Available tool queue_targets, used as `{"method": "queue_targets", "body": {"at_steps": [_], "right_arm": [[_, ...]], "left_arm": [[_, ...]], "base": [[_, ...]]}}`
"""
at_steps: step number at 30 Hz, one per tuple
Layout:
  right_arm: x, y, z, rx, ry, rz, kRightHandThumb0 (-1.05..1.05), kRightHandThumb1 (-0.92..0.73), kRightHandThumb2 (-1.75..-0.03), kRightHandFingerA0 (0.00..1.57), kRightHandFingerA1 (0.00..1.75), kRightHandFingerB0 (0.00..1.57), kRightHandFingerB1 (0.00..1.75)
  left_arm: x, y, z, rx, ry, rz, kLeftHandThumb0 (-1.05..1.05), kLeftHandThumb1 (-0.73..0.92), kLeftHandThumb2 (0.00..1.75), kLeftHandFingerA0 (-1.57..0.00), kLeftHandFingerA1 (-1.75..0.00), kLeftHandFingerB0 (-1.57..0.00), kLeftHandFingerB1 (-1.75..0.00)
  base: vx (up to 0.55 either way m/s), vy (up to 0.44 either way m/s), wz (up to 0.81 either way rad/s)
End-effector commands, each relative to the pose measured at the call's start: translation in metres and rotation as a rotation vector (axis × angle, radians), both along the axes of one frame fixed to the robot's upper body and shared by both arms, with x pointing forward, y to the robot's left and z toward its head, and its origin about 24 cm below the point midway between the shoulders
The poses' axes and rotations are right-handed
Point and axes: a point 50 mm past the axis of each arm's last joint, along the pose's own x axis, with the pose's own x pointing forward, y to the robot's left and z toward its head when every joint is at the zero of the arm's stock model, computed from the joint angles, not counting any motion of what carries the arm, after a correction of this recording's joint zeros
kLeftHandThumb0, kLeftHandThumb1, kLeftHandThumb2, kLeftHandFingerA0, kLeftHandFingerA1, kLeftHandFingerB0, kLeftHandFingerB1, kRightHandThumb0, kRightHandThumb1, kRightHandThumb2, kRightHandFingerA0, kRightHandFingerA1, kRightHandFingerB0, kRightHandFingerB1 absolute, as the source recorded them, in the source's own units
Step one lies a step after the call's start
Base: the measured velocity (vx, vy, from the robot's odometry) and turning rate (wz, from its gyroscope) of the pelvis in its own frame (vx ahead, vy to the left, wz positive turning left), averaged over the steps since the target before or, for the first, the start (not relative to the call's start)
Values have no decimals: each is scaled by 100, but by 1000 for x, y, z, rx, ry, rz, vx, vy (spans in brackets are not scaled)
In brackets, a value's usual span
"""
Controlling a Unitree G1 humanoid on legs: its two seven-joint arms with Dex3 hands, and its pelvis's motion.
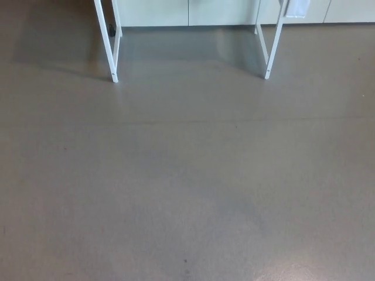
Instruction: The robot walks towards a desk on which a file tray is kept in the middle and a cube is kept to its right. The robot lifts the cube using its right hand and places it on the file tray.
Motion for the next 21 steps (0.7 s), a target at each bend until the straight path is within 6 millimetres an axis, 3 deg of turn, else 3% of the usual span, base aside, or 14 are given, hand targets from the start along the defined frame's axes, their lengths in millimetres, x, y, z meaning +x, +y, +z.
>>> {"method": "queue_targets", "body": {"at_steps": [1,2,3,4,5,6,12,13,16,17,18,19,20,21], "right_arm": [[0,-1,10,-4,-5,89,-105,-73,-108,36,61,7,27],[0,1,7,-15,-10,94,-105,-73,-108,36,61,7,27],[0,0,5,4,-23,77,-97,-68,-107,28,56,5,31],[3,-1,3,26,-14,63,-95,-64,-105,13,55,3,32],[5,-1,3,49,-11,73,-99,-83,-67,10,50,2,32],[6,-2,5,59,-15,78,-96,-64,-104,5,55,4,30],[6,-2,6,69,-39,42,-95,-63,-103,12,56,5,36],[6,-3,6,74,-35,43,-100,-82,-65,4,49,3,32],[4,-5,12,41,-7,103,-104,-84,-68,7,52,0,33],[5,-5,10,30,5,97,-105,-69,-111,21,59,4,28],[7,-5,8,13,22,87,-105,-69,-111,21,59,4,28],[7,-5,7,41,13,69,-100,-82,-65,2,48,0,32],[7,-4,6,70,-8,51,-101,-67,-106,7,53,4,29],[7,-4,7,59,-16,73,-90,-60,-106,0,43,0,30]], "left_arm": [[6,9,9,-65,-95,31,-76,65,99,-6,-42,0,-28],[7,10,10,-68,-90,26,-76,65,99,-6,-42,0,-28],[8,11,9,-67,-83,39,-74,83,68,-2,-37,-3,-25],[8,11,10,-63,-90,40,-82,66,102,0,-35,0,-27],[9,11,10,-69,-112,102,-82,64,98,0,-28,0,-22],[8,11,10,-75,-120,119,-81,63,99,0,-34,0,-23],[8,10,10,-115,-167,233,-80,58,93,0,-30,0,-23],[8,10,11,-100,-138,180,-82,67,103,0,-32,-2,-26],[9,8,9,-90,-127,205,-83,60,96,0,-27,-4,-24],[9,7,9,-82,-124,175,-82,65,99,0,-28,-2,-23],[10,6,10,-72,-120,130,-82,65,99,0,-28,-2,-23],[9,7,10,-76,-114,123,-83,66,101,0,-30,0,-24],[10,7,11,-74,-98,94,-82,67,103,0,-33,0,-25],[11,8,11,-66,-90,109,-78,62,100,0,-37,0,-31]], "base": [[0,0,0],[0,0,0],[0,0,0],[0,0,0],[0,0,0],[0,0,0],[0,0,0],[0,0,0],[0,0,0],[80,-58,-20],[0,0,0],[13,-25,7],[0,0,0],[25,15,26]]}}
